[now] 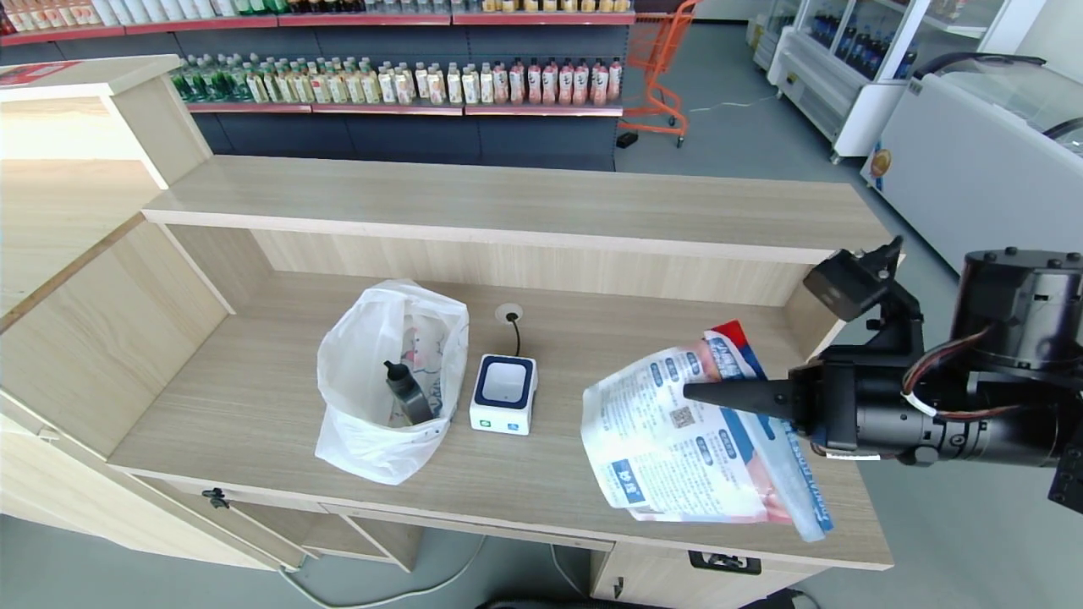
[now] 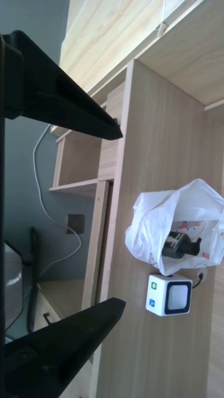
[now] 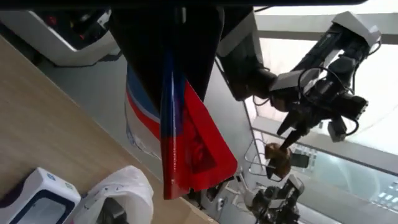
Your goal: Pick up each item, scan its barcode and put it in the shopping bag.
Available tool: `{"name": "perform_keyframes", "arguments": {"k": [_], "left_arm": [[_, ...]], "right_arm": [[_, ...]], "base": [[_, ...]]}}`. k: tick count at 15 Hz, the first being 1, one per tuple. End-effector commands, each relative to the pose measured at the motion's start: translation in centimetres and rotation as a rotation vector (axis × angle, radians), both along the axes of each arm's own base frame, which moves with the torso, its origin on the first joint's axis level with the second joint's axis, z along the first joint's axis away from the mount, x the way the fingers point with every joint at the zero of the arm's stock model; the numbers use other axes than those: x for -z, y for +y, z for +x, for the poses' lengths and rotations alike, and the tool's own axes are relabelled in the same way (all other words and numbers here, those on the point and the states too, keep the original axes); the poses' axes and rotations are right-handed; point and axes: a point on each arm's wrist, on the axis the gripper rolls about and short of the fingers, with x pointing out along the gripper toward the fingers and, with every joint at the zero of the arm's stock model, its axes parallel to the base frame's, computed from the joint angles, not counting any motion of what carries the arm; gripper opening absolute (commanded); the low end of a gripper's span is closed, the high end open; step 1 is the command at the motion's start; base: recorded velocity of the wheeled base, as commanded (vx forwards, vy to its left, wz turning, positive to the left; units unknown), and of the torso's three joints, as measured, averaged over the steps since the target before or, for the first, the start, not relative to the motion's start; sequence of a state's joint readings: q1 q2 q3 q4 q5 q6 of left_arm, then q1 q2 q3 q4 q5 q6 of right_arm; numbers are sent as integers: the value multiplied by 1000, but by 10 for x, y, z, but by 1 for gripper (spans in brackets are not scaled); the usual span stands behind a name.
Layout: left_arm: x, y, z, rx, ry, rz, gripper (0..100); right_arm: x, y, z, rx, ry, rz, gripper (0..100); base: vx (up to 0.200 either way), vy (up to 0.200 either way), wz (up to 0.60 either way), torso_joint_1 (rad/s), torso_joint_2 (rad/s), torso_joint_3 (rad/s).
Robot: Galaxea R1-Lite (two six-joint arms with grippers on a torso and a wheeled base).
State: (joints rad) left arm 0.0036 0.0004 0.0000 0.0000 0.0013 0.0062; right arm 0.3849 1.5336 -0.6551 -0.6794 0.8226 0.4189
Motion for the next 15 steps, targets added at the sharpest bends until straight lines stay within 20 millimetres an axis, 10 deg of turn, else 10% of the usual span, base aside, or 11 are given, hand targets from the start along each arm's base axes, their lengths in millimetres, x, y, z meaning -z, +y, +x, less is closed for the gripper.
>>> {"name": "perform_keyframes", "arguments": {"k": [1,4,15], "left_arm": [[0,0,0,-1,0,0,100],[0,0,0,-1,0,0,100],[0,0,0,0,0,0,100]], "right_arm": [[-13,-36,-1,105,-291,-112,0],[3,-53,6,236,-523,-352,0],[13,-57,-5,352,-578,-390,0]], "base": [[0,0,0,0,0,0],[0,0,0,0,0,0],[0,18,0,0,0,0]]}}
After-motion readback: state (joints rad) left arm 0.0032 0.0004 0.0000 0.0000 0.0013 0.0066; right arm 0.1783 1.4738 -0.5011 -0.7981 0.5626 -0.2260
